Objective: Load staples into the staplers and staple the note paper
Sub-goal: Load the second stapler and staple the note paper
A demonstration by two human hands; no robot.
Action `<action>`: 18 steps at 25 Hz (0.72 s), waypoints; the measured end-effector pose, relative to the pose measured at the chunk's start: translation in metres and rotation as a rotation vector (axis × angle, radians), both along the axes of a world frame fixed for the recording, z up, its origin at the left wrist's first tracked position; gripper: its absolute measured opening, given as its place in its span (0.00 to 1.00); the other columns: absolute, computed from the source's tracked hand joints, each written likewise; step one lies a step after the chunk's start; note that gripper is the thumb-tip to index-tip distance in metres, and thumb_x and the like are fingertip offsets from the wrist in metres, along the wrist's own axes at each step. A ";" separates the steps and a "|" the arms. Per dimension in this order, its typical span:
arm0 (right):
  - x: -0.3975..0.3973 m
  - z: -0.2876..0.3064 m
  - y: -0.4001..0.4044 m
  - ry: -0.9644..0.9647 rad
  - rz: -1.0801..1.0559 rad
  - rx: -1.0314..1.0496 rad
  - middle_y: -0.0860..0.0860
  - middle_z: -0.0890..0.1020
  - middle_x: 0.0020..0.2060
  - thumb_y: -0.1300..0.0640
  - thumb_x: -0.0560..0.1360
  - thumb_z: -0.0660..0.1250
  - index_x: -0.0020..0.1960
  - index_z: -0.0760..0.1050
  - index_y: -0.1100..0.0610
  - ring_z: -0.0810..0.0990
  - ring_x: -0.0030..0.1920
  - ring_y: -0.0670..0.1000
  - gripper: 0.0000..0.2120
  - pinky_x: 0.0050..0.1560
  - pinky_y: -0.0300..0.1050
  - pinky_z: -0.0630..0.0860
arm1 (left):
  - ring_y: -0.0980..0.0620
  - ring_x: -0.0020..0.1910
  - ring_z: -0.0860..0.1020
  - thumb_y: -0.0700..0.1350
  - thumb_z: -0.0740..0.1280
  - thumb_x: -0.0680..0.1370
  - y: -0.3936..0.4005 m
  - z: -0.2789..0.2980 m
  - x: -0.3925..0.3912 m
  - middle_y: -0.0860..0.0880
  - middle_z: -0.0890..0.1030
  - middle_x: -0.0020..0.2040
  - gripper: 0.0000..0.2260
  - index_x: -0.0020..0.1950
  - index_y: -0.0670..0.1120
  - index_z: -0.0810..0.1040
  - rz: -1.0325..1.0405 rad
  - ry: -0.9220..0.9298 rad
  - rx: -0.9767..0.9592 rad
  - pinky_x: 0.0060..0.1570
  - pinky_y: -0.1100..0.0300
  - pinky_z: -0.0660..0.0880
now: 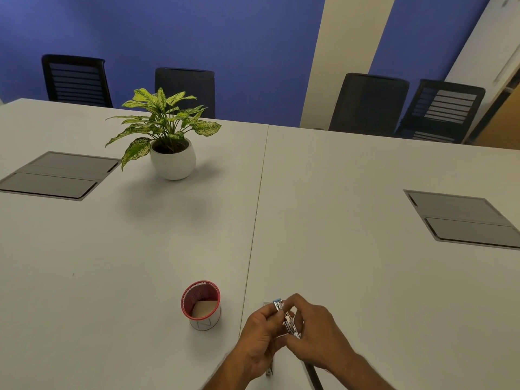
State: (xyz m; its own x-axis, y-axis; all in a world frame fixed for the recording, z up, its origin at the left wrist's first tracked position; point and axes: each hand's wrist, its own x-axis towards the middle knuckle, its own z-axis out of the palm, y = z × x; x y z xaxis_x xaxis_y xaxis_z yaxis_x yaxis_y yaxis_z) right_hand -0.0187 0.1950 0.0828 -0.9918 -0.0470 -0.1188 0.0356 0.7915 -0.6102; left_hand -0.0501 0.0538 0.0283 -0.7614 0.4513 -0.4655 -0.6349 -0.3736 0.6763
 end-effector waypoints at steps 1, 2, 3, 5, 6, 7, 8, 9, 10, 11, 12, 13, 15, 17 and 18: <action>-0.001 -0.002 0.000 -0.005 -0.006 -0.005 0.51 0.80 0.32 0.50 0.62 0.67 0.50 0.67 0.39 0.78 0.35 0.49 0.18 0.31 0.38 0.72 | 0.41 0.51 0.83 0.42 0.67 0.80 0.000 0.001 0.000 0.37 0.83 0.56 0.12 0.63 0.41 0.81 -0.001 0.003 0.001 0.40 0.54 0.82; -0.002 -0.003 0.001 -0.008 -0.010 -0.006 0.51 0.80 0.33 0.50 0.62 0.68 0.48 0.67 0.39 0.78 0.35 0.49 0.17 0.31 0.38 0.72 | 0.42 0.50 0.83 0.43 0.68 0.80 0.000 0.002 0.000 0.39 0.84 0.55 0.13 0.63 0.41 0.81 0.000 0.004 0.006 0.39 0.55 0.81; -0.002 -0.004 0.001 -0.007 -0.014 -0.006 0.51 0.80 0.33 0.50 0.62 0.68 0.47 0.67 0.40 0.77 0.35 0.49 0.17 0.31 0.38 0.72 | 0.43 0.50 0.83 0.42 0.67 0.80 0.000 0.002 0.000 0.39 0.84 0.55 0.12 0.63 0.41 0.81 0.002 0.003 0.010 0.38 0.55 0.81; -0.002 -0.006 0.002 0.002 -0.022 -0.024 0.49 0.79 0.31 0.49 0.61 0.68 0.45 0.68 0.42 0.76 0.33 0.48 0.15 0.31 0.38 0.72 | 0.42 0.51 0.84 0.42 0.66 0.81 -0.001 0.002 -0.001 0.39 0.84 0.57 0.12 0.63 0.41 0.80 0.004 0.002 0.002 0.39 0.55 0.82; -0.002 -0.006 0.003 0.010 -0.028 -0.036 0.48 0.79 0.31 0.48 0.61 0.69 0.44 0.67 0.42 0.76 0.31 0.46 0.15 0.31 0.37 0.72 | 0.41 0.52 0.84 0.42 0.66 0.81 -0.001 0.002 -0.001 0.38 0.84 0.57 0.12 0.63 0.41 0.80 0.005 0.001 -0.010 0.41 0.55 0.82; -0.002 -0.006 0.003 0.022 -0.033 -0.043 0.46 0.79 0.30 0.48 0.61 0.70 0.43 0.67 0.43 0.75 0.30 0.44 0.14 0.31 0.36 0.71 | 0.41 0.53 0.84 0.41 0.65 0.81 -0.002 0.001 -0.002 0.39 0.84 0.57 0.11 0.63 0.42 0.80 0.009 -0.002 -0.025 0.42 0.54 0.83; -0.002 -0.005 0.002 0.042 -0.043 -0.048 0.45 0.79 0.31 0.47 0.62 0.70 0.42 0.67 0.43 0.75 0.30 0.43 0.14 0.31 0.34 0.71 | 0.42 0.53 0.84 0.41 0.65 0.81 -0.003 0.001 -0.002 0.39 0.84 0.57 0.11 0.62 0.42 0.81 0.017 -0.007 -0.039 0.44 0.53 0.83; -0.003 -0.005 0.002 0.071 -0.059 -0.062 0.43 0.79 0.32 0.46 0.63 0.71 0.41 0.68 0.44 0.75 0.30 0.43 0.13 0.31 0.34 0.71 | 0.42 0.53 0.84 0.41 0.65 0.81 -0.003 0.000 -0.004 0.39 0.84 0.56 0.11 0.62 0.43 0.81 0.028 -0.015 -0.049 0.46 0.52 0.83; -0.003 -0.004 0.002 0.105 -0.076 -0.080 0.42 0.79 0.33 0.46 0.65 0.72 0.39 0.69 0.46 0.75 0.30 0.43 0.12 0.31 0.34 0.72 | 0.42 0.53 0.84 0.41 0.65 0.81 -0.004 0.000 -0.005 0.39 0.84 0.56 0.11 0.62 0.43 0.81 0.040 -0.024 -0.054 0.48 0.51 0.82; -0.002 -0.005 0.002 0.141 -0.090 -0.101 0.41 0.80 0.33 0.46 0.66 0.72 0.39 0.70 0.47 0.76 0.30 0.45 0.11 0.32 0.34 0.72 | 0.42 0.53 0.84 0.41 0.66 0.81 -0.005 -0.002 -0.006 0.39 0.84 0.56 0.10 0.61 0.43 0.81 0.049 -0.032 -0.052 0.49 0.51 0.82; -0.002 -0.005 0.002 0.167 -0.102 -0.116 0.40 0.80 0.32 0.48 0.67 0.72 0.38 0.72 0.49 0.77 0.30 0.46 0.10 0.32 0.36 0.74 | 0.41 0.53 0.84 0.40 0.66 0.81 -0.006 -0.002 -0.008 0.38 0.84 0.56 0.10 0.61 0.42 0.82 0.057 -0.037 -0.046 0.50 0.50 0.82; -0.001 -0.005 0.001 0.186 -0.111 -0.129 0.41 0.80 0.31 0.49 0.68 0.72 0.38 0.73 0.49 0.78 0.30 0.48 0.09 0.32 0.39 0.76 | 0.40 0.53 0.83 0.40 0.66 0.81 -0.007 -0.003 -0.008 0.39 0.84 0.55 0.10 0.61 0.42 0.82 0.064 -0.040 -0.038 0.50 0.50 0.82; 0.002 -0.005 -0.001 0.197 -0.118 -0.155 0.44 0.81 0.31 0.51 0.68 0.72 0.41 0.76 0.46 0.79 0.30 0.49 0.05 0.33 0.43 0.78 | 0.41 0.52 0.83 0.40 0.66 0.81 -0.007 -0.004 -0.010 0.40 0.84 0.52 0.10 0.61 0.42 0.82 0.076 -0.040 -0.029 0.49 0.50 0.81; 0.003 -0.004 -0.002 0.221 -0.093 -0.172 0.45 0.82 0.32 0.53 0.68 0.70 0.47 0.80 0.42 0.79 0.31 0.48 0.10 0.35 0.42 0.79 | 0.40 0.53 0.84 0.40 0.66 0.81 -0.007 -0.004 -0.011 0.40 0.85 0.53 0.10 0.60 0.42 0.82 0.071 -0.027 -0.032 0.51 0.49 0.81; 0.004 -0.005 -0.002 0.238 -0.070 -0.152 0.45 0.82 0.32 0.54 0.68 0.70 0.48 0.82 0.43 0.79 0.32 0.48 0.10 0.36 0.40 0.78 | 0.40 0.53 0.84 0.40 0.66 0.80 -0.007 -0.004 -0.011 0.40 0.85 0.53 0.10 0.60 0.43 0.82 0.073 -0.026 -0.038 0.51 0.48 0.81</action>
State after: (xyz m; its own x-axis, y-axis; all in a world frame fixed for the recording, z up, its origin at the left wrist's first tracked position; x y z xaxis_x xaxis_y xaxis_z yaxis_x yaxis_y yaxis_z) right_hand -0.0151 0.1931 0.0782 -0.9924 0.0233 0.1210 -0.0714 0.6910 -0.7193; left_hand -0.0612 0.0463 0.0243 -0.7793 0.3763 -0.5010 -0.6241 -0.3943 0.6746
